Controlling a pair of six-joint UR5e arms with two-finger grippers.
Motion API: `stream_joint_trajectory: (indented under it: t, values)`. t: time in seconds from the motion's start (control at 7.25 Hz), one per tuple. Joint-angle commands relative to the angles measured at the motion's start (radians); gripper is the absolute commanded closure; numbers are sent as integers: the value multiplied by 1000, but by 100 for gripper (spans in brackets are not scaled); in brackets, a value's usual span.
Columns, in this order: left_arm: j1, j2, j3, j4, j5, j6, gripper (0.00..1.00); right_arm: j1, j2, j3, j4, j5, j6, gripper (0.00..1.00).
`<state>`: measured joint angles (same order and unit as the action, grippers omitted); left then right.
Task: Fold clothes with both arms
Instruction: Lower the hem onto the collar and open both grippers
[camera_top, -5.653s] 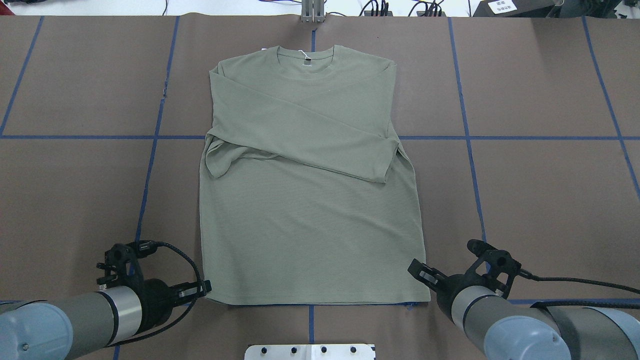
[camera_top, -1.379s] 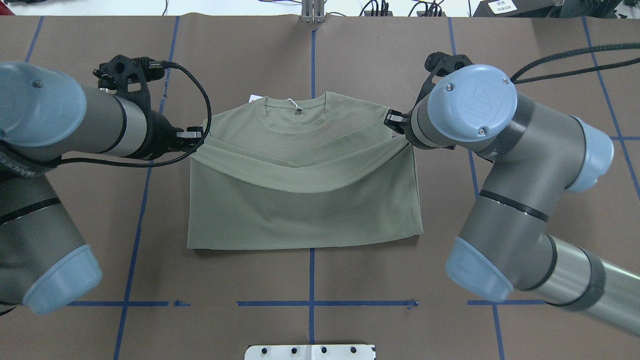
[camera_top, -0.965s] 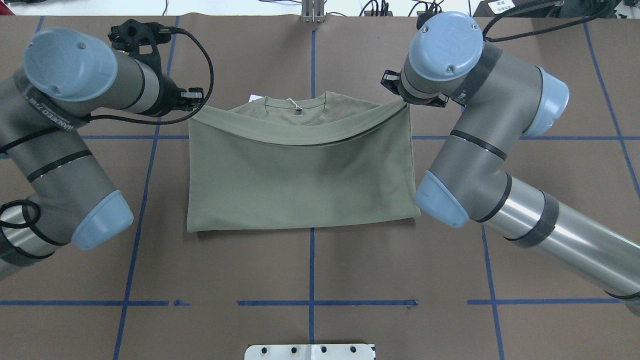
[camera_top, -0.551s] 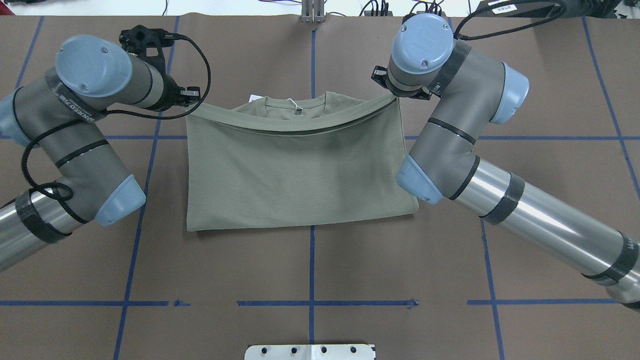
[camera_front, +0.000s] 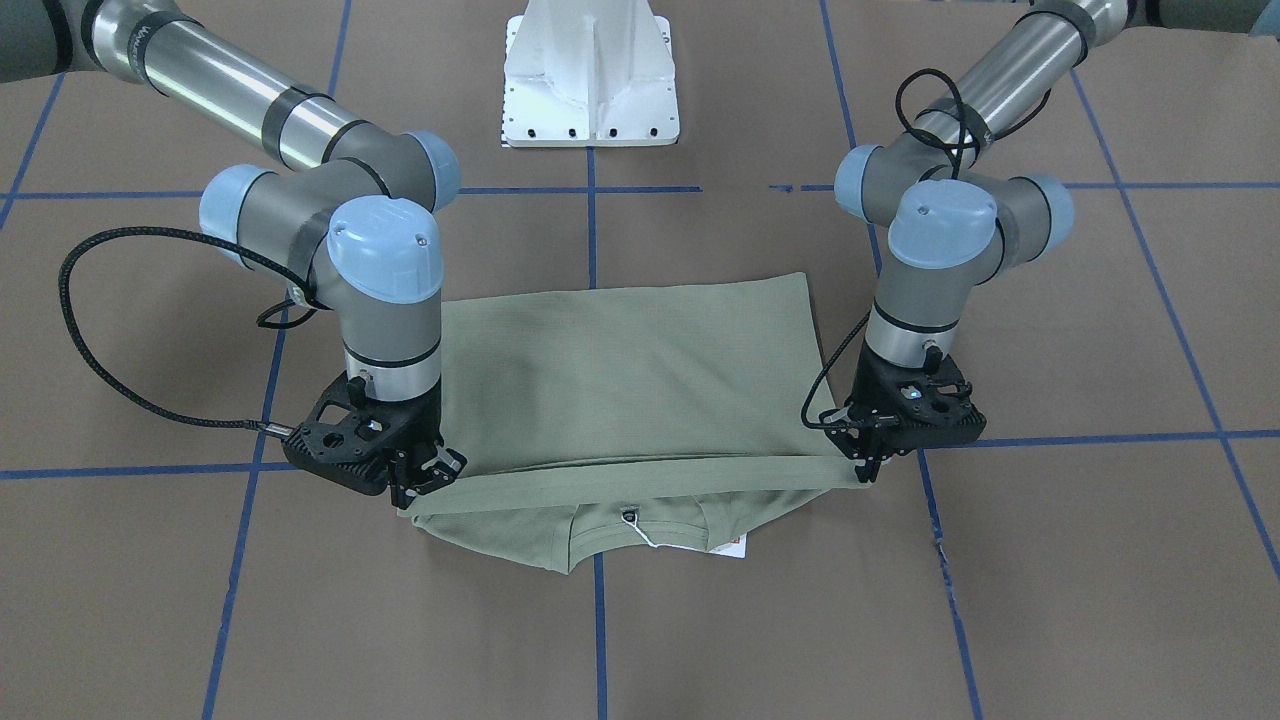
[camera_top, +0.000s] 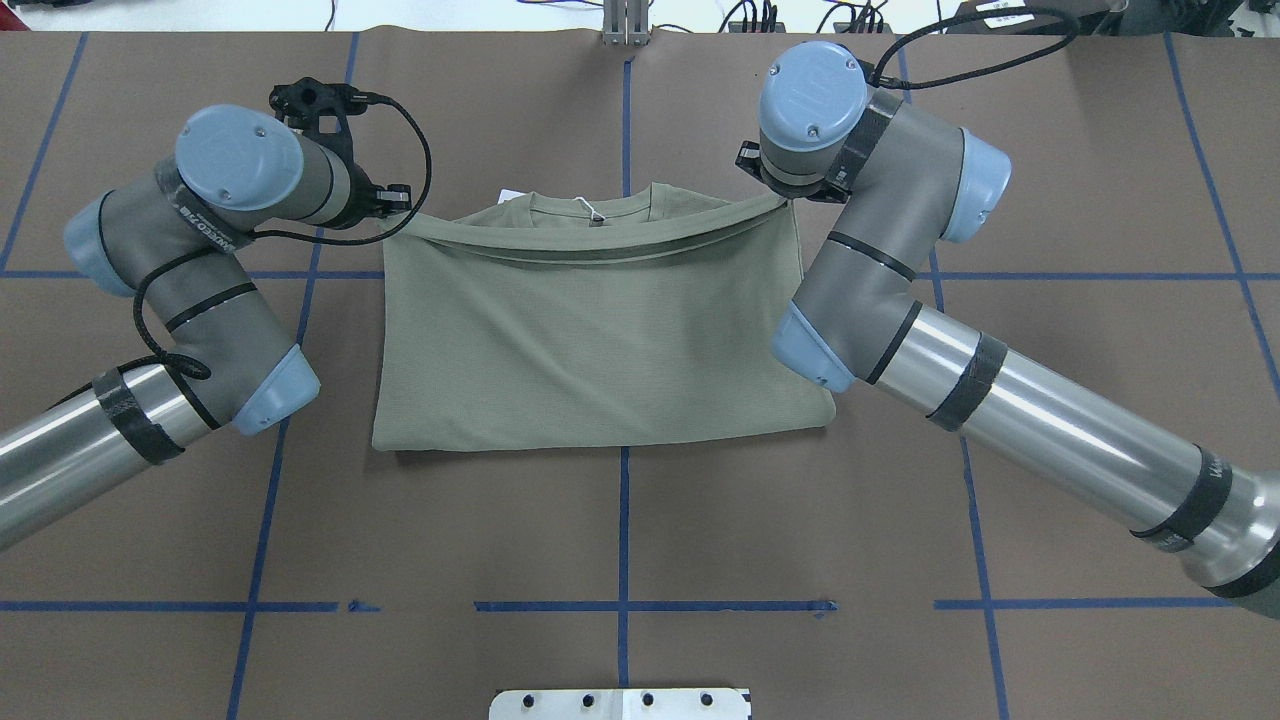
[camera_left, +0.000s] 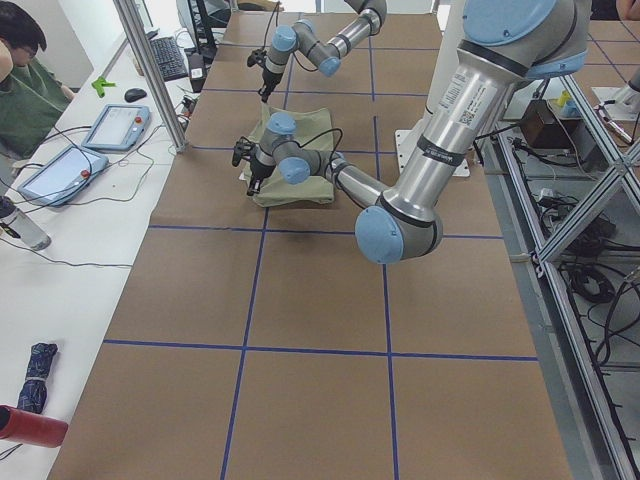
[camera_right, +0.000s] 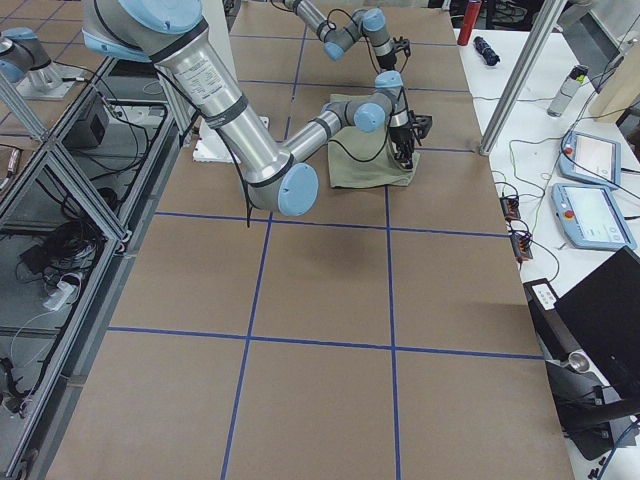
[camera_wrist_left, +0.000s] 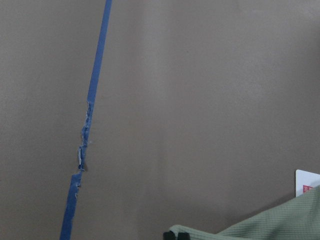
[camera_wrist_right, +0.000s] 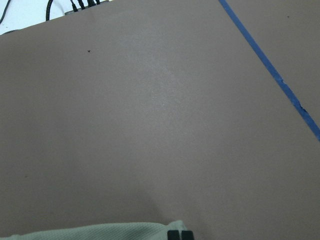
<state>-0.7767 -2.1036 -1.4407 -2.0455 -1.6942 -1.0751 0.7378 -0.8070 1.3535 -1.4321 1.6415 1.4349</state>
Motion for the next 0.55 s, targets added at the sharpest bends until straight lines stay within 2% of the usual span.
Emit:
stream_joint_trajectory:
  t: [0.0,0.14,0.28,0.41]
  values:
    - [8,-1,6,-10,-1,1,46,-8,-1,-74,96,-3,-7,23]
    - [8,7,-6,-34,-4,41,0,-6,3,-64,98,4,-69,0]
    - [7,22,-59,-45,-13,122,0,6,-3,-38,91,15,-102,0]
    - [10,65,-119,-48,-24,133,0,26,-29,1,99,90,-181,0]
